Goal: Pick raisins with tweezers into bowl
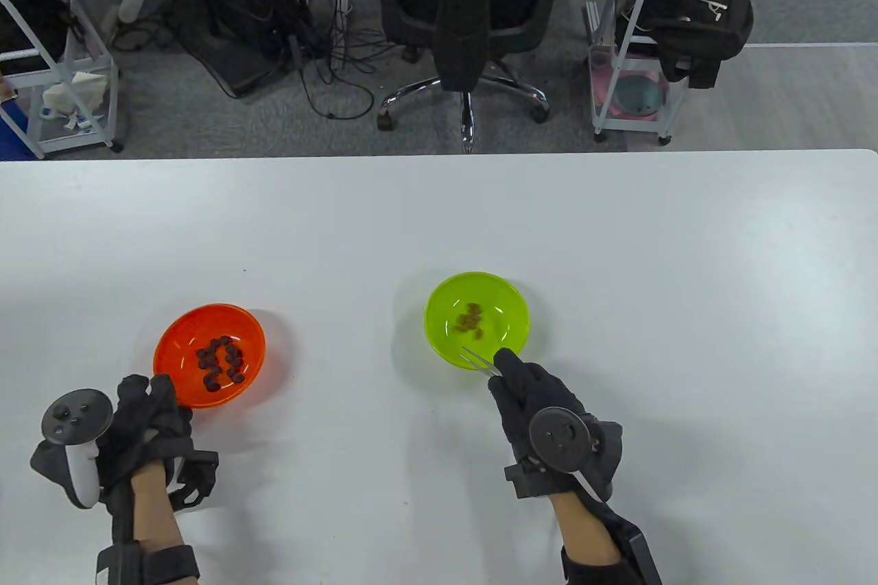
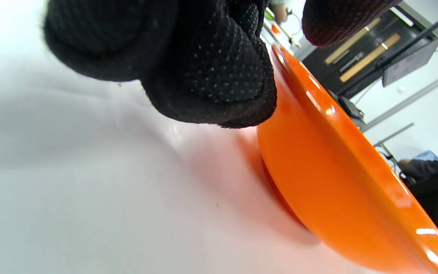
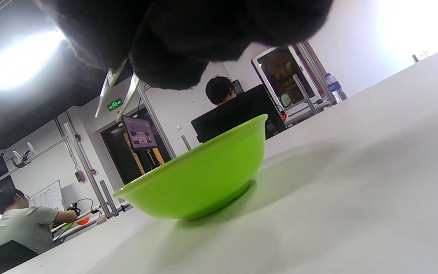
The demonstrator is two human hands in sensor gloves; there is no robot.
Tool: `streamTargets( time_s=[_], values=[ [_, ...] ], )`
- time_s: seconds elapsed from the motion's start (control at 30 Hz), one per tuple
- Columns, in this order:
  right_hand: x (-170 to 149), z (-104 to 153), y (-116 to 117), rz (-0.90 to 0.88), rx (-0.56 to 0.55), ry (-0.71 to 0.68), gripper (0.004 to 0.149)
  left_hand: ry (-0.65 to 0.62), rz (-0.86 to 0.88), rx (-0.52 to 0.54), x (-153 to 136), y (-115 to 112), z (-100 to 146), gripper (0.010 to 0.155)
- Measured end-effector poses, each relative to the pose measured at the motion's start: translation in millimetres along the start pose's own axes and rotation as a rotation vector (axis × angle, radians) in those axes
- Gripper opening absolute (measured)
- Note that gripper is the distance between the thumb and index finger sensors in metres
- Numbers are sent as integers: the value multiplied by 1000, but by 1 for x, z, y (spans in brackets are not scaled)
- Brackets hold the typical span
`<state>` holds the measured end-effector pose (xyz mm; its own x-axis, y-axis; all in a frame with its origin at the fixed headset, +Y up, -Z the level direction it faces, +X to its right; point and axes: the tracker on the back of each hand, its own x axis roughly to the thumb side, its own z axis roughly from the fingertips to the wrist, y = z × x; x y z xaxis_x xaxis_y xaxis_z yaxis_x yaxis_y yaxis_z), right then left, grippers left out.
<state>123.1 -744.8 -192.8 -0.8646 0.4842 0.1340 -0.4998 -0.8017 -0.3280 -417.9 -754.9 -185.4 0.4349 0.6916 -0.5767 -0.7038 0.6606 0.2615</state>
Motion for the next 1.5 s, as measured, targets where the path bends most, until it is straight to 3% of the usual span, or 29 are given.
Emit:
streamTargets(
  time_s=[0.23,0.4,0.83,1.17,1.5],
  values=[
    [-2,0,-3,-8,-9,7,44,-71,22,71,9,15,16,68],
    [-4,0,-4,-11,-13,10,44,-184,-21,108,29,10,33,67],
    [-24,-7,-14,-10,-45,80,44,-452,-174,-62,67,-44,58,64],
    [-59,-15,-26,-13,-38,238,44,-531,-234,-115,76,-62,67,63],
    [-99,-21,-39,19,-51,404,43,-547,-236,-127,76,-65,67,62]
  ],
)
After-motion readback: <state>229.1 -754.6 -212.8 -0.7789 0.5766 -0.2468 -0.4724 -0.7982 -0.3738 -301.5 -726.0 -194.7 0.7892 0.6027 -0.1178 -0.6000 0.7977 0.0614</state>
